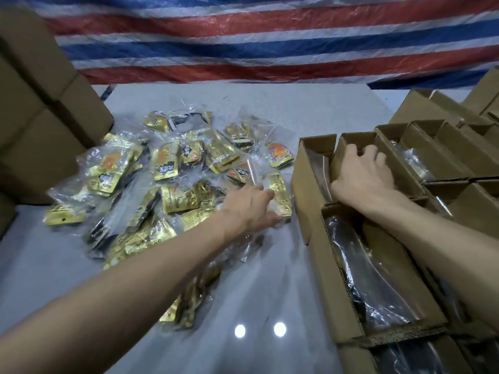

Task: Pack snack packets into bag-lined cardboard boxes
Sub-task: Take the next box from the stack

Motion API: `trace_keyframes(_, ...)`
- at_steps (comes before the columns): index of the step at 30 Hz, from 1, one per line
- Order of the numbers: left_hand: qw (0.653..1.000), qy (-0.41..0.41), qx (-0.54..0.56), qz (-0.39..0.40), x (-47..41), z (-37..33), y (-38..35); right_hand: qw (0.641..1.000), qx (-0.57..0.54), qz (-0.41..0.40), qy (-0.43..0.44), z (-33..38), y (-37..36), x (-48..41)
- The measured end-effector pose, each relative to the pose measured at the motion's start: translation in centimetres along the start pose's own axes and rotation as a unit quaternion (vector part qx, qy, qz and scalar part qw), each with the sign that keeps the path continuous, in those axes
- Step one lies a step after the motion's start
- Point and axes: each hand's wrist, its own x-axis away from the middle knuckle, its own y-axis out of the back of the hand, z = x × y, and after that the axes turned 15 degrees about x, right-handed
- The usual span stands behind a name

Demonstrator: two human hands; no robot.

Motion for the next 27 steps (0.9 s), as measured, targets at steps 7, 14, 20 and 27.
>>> trace_keyframes(7,0.99,0.056,0.099,-0.083,9.8,2.8,6.3,0.979,-0.101,-0.035,0.175,5.8,3.1,6.0)
trace_keyframes(14,0.96,0.174,0.139,-0.167,22.6,11.0,10.1,0.937,-0.148,0.006,0.317,10.8,4.0,12.1)
trace_keyframes(20,0.919,0.284,-0.002,-0.272,31.6,18.1,13.4,0.909,-0.172,0.044,0.377,14.0,4.2,15.1)
trace_keyframes(27,0.805,0.318,-0.134,-0.482,34.9,23.2,23.9,0.898,-0.167,0.036,0.404,17.2,5.7,15.7)
